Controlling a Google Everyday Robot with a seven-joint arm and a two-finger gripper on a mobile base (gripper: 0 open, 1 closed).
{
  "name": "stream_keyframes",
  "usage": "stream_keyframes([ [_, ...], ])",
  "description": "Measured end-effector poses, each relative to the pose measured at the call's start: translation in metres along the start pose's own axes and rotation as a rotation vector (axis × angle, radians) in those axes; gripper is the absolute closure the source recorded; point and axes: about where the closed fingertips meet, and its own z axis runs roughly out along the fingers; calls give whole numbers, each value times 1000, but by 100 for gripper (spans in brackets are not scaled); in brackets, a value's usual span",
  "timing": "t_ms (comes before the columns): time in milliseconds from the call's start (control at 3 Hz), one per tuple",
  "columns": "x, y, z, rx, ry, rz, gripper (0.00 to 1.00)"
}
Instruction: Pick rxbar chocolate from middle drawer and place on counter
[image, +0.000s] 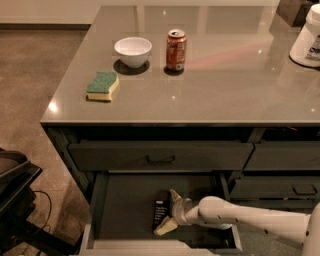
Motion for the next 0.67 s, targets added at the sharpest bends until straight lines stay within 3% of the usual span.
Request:
stream_keyframes([
  [333, 0, 0, 0, 0, 0, 0, 18],
  [667, 0, 0, 0, 0, 0, 0, 42],
])
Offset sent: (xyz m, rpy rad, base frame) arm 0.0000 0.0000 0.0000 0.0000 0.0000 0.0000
